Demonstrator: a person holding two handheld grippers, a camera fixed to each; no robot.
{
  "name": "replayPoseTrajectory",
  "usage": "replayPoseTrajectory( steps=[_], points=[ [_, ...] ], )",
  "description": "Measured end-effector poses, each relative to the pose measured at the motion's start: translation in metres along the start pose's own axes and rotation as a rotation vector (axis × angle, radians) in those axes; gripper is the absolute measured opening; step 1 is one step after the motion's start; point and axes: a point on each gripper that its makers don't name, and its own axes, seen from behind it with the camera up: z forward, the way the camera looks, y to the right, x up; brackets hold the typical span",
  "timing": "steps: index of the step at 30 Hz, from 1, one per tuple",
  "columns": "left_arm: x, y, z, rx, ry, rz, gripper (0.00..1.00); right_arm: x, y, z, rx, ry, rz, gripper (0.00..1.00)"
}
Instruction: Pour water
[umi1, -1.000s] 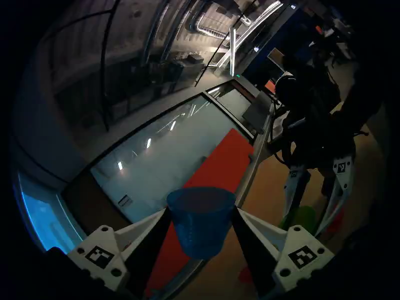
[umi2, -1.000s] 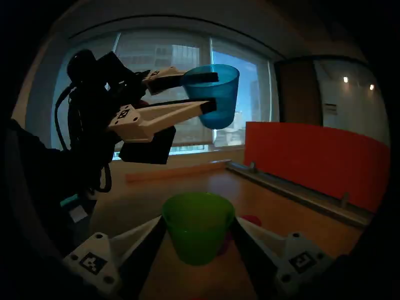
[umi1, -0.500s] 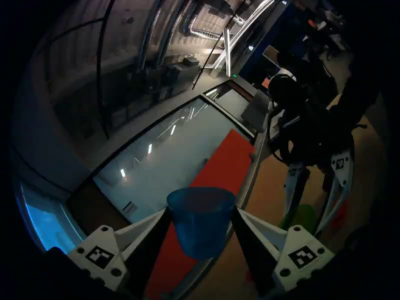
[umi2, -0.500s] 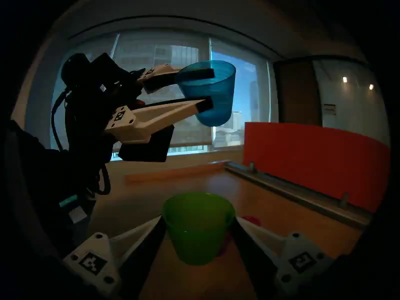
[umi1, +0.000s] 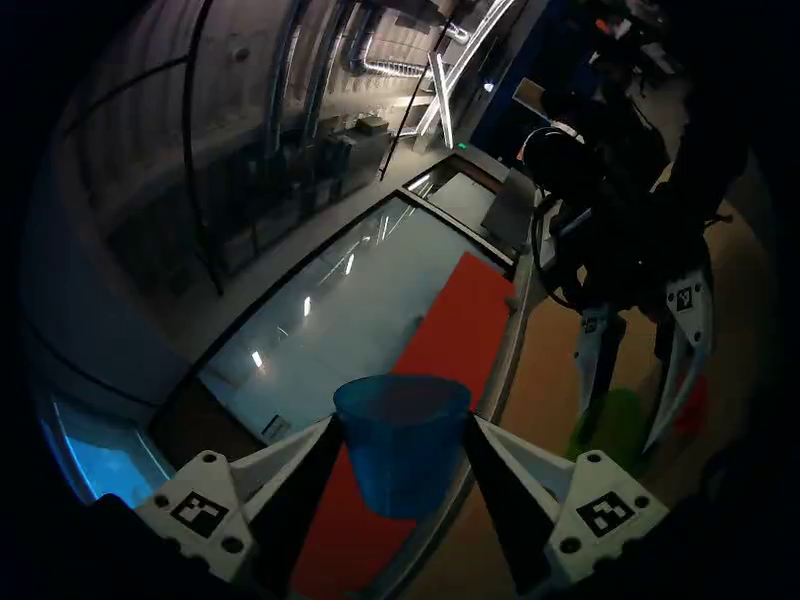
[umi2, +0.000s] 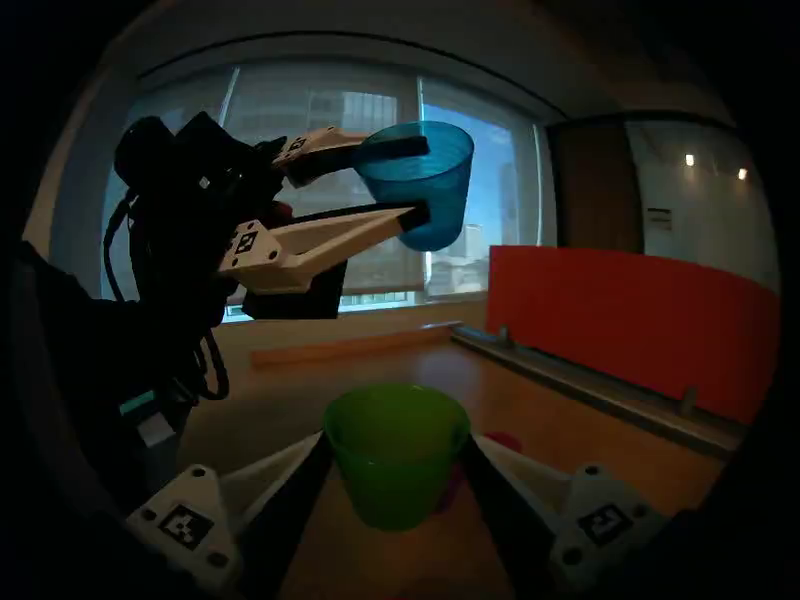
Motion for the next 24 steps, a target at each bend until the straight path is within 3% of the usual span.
replayPoseTrajectory(
  steps=[15, 24],
  points=[
    [0.0033, -0.003, 0.0064, 0.029, 0.003, 0.109, 0.84, 0.0007, 0.0011, -0.0019, 0.0, 0.005, 0.002, 0.9],
    [0.0031, -0.0003, 0.0088, 0.032, 0.0, 0.144, 0.84, 0.0007, 0.0013, -0.0022, -0.002, 0.005, 0.001, 0.9]
  ],
)
